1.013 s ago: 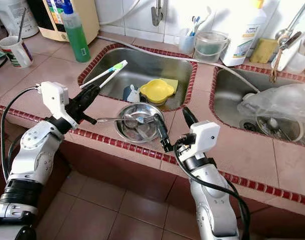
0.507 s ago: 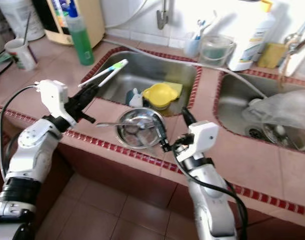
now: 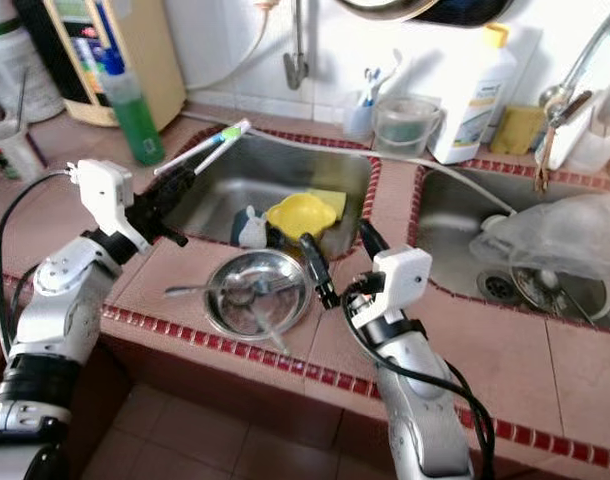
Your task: Kitchen organization
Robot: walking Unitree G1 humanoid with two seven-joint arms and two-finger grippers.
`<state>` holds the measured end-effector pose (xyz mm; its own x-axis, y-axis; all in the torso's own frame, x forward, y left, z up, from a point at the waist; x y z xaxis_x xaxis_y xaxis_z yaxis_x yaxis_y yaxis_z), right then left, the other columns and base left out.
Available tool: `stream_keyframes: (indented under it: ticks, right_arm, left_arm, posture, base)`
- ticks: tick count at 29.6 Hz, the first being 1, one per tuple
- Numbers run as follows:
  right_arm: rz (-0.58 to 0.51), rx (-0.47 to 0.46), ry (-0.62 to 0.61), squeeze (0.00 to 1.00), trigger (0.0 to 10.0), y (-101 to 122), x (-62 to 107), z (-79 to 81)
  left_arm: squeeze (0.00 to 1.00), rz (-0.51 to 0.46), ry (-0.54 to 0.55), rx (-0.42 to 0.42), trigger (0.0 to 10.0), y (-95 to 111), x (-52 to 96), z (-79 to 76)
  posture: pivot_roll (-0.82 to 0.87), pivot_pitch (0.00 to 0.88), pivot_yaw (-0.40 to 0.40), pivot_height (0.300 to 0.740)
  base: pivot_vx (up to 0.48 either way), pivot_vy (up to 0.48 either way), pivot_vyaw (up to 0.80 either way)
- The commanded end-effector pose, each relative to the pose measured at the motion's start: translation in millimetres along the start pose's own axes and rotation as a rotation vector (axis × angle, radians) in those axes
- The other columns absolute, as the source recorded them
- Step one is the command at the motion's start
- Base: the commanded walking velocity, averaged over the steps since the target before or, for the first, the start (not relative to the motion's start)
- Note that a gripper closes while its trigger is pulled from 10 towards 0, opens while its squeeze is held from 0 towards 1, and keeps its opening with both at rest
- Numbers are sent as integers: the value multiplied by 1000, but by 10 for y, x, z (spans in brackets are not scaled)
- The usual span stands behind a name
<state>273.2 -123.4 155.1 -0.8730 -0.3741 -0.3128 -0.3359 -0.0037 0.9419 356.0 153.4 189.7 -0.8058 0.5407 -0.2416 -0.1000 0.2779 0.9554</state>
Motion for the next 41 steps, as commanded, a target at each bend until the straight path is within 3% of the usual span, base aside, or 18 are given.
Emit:
stream_keyframes:
  ticks: [1,9,18,27,41]
  right_arm:
    - [-2,16,-11,0,10000,14,23,-47]
    - [2,14,-6,0,10000,6,44,-25]
    - [16,13,-14,0,10000,4,100,-7]
    - [127,-2,-33,0,10000,-21,328,37]
    - [152,16,-32,0,10000,115,482,55]
  left_arm:
    - [0,7,-20,-11,10000,3,-26,-25]
    - [0,10,-63,-24,10000,-11,-35,-75]
    - [0,85,-108,-80,10000,-131,-53,-102]
    - [0,159,-163,-65,10000,-250,-286,-168]
    - [0,267,-157,-70,10000,-414,-429,-165]
  posture:
    - [-16,88,42,740]
    - [-22,79,49,740]
    - [-52,81,69,740]
    - [-106,123,95,740]
    - [-157,192,117,740]
  base:
    - [315,0,0]
    - [157,0,0]
    - [0,0,0]
    - [0,0,0]
    - [0,0,0]
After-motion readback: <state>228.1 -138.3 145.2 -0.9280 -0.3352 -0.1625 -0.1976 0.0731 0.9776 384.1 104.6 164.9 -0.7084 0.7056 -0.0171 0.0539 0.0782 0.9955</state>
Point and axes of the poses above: a point about 5 cm out from each wrist's last joint towards the gripper, its own x axis pointing back from the gripper into the wrist, its own y axis along the axis of the wrist's last joint, z = x × y, the point moved 1 cm from there along -x, pointing out of the wrist towards the gripper, and after that the axes turned 14 degrees about x, right-handed, at the moved point
